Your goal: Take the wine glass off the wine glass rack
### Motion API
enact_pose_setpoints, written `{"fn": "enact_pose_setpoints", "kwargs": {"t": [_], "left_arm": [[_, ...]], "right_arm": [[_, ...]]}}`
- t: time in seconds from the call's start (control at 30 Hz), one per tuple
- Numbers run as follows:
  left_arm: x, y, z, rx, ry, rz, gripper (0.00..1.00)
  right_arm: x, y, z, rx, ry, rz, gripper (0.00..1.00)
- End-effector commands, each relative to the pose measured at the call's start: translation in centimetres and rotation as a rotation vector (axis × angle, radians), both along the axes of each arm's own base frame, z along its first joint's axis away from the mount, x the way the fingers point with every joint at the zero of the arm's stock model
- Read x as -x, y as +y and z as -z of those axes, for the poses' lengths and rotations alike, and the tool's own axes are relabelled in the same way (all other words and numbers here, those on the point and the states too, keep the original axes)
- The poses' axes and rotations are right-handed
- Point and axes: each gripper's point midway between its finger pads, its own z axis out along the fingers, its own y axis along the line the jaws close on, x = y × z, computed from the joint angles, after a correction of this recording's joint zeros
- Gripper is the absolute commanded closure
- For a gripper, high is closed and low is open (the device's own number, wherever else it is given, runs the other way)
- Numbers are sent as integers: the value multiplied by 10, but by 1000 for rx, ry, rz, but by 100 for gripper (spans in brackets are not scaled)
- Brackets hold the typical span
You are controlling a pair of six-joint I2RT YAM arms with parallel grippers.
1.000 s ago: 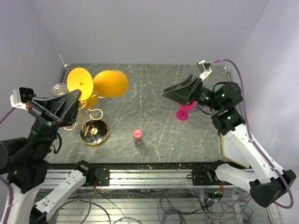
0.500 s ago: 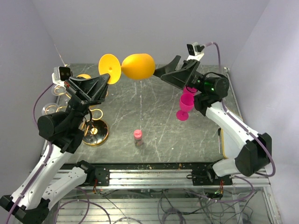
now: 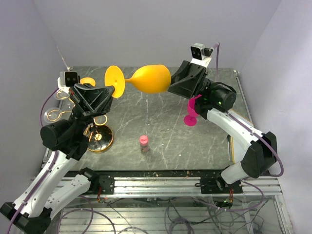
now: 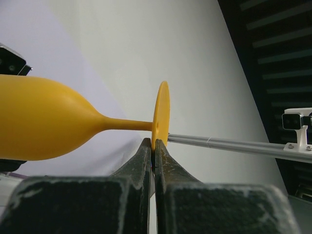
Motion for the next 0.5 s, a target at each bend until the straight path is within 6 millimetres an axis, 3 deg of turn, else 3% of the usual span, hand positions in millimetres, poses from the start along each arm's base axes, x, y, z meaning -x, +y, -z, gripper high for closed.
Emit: {"fn": "enact_pose_setpoints", "kwargs": {"t": [0.0, 0.23, 0.37, 0.47], "left_arm": [[-5, -13, 13, -68, -15, 5, 92], [-22, -26, 31, -182, 26, -59, 82], [-30, -28, 46, -247, 63, -115, 47], [-35, -24, 60, -342, 97, -210, 25]], "right_arm": [[21, -13, -18, -81, -60, -30, 76], [18, -19, -26, -100, -24, 74, 100], [-7, -15, -22, -16, 91, 247, 100], [-35, -25, -11, 77, 225, 507, 100]]}}
